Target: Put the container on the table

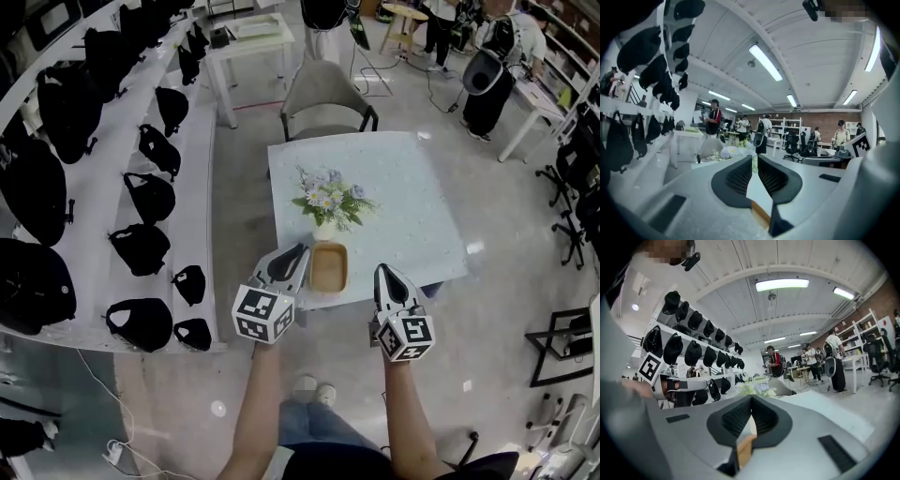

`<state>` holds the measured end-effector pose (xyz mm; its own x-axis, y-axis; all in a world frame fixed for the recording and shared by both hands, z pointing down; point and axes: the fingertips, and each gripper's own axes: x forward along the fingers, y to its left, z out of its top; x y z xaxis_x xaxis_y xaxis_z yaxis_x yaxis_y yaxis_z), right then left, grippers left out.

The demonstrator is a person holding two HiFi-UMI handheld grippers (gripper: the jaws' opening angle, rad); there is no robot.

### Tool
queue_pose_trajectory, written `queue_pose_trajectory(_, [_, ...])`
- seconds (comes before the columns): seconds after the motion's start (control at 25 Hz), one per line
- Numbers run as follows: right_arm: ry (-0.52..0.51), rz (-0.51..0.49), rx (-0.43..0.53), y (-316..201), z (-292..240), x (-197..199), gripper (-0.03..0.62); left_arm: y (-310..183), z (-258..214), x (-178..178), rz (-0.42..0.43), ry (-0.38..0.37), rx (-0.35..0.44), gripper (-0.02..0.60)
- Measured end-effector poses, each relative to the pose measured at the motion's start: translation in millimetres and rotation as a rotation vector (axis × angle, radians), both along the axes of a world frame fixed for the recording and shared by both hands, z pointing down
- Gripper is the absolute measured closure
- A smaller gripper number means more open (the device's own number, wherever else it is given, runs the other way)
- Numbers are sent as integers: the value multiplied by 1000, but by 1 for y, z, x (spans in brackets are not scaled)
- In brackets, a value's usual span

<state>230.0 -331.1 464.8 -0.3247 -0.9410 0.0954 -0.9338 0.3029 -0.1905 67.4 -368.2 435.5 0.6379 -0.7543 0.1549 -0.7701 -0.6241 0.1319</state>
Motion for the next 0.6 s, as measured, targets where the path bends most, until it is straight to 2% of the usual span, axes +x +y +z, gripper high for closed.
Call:
queue_pose_trajectory(0.24, [19, 15, 110, 16, -52, 3, 595, 20, -53, -19, -66, 29, 131, 557])
queue_pose_trajectory(0.6, [34, 50, 213, 51, -102, 8, 595, 58, -89, -32, -76, 7, 213, 568])
